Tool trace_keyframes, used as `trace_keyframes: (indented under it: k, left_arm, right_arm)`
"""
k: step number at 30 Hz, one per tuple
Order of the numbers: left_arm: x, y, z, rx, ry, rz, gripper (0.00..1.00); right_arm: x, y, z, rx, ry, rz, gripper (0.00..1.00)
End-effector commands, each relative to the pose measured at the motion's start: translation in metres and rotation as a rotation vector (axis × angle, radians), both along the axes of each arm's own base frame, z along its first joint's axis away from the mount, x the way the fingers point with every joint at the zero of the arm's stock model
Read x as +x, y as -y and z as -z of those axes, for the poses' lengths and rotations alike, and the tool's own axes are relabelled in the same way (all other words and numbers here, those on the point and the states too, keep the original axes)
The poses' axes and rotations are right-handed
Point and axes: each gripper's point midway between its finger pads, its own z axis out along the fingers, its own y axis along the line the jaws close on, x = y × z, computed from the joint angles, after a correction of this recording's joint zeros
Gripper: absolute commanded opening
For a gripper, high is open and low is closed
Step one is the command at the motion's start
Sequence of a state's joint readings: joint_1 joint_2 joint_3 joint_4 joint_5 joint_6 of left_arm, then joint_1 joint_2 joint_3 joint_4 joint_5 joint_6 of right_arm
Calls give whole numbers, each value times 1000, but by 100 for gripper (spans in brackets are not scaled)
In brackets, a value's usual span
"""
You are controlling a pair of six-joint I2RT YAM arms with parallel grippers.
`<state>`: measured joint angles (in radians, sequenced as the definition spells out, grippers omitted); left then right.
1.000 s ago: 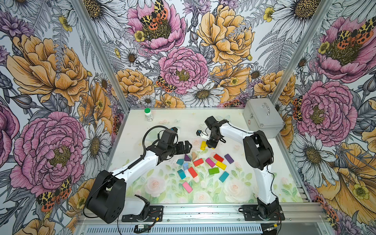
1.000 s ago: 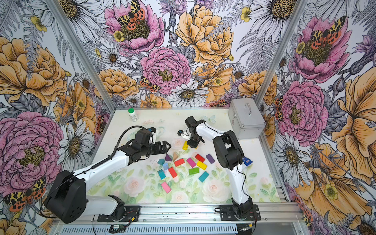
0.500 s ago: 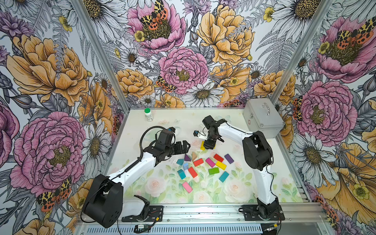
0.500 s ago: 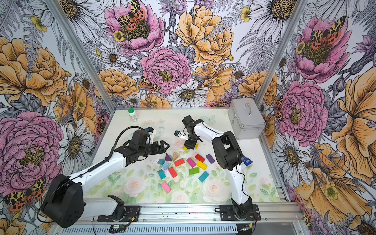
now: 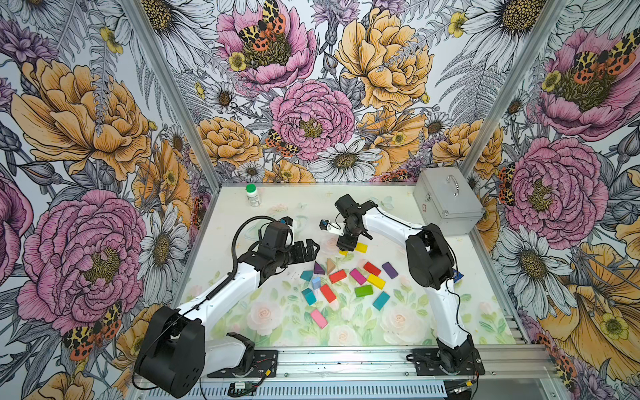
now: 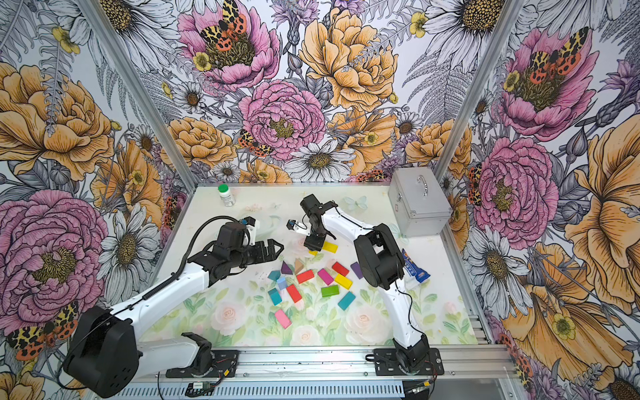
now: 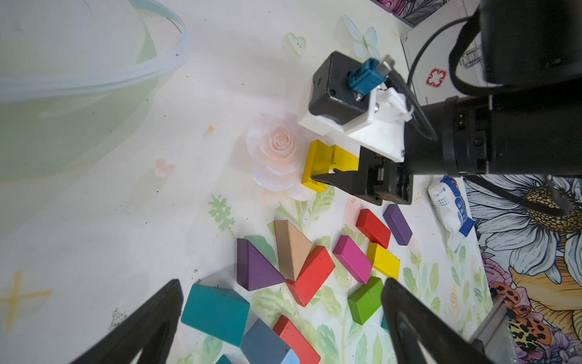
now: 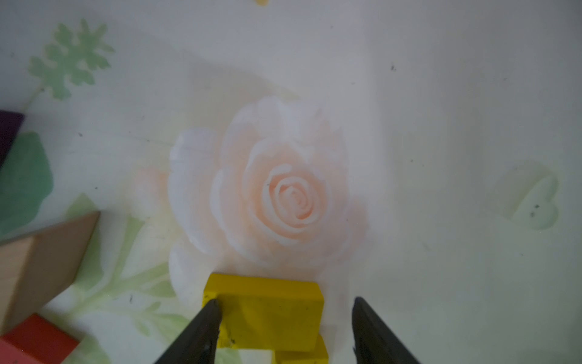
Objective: Assemble a piece of candy with building blocks
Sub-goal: Adjust the building block at the center of the board.
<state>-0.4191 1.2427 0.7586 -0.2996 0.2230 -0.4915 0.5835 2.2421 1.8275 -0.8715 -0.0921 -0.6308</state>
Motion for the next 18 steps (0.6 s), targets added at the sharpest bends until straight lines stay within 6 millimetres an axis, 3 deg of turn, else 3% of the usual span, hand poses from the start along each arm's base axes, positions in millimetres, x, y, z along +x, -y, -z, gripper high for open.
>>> trace_keyframes:
  k: [1, 6, 12, 18]
  left_arm:
    - [-2, -2, -4, -23, 8, 5, 99]
    - [1, -7, -8, -30, 20, -6, 99]
    - [0, -7, -8, -32, 19, -3, 99]
    - [0, -9, -7, -23, 23, -7, 99]
  right_arm:
    - [-9, -2, 2, -1, -14, -25, 67]
    - [-24, 3, -14, 38, -33, 15, 67]
    - [-45, 14, -14, 12, -56, 51, 66]
    - [-63, 5, -17, 73, -124, 95, 66]
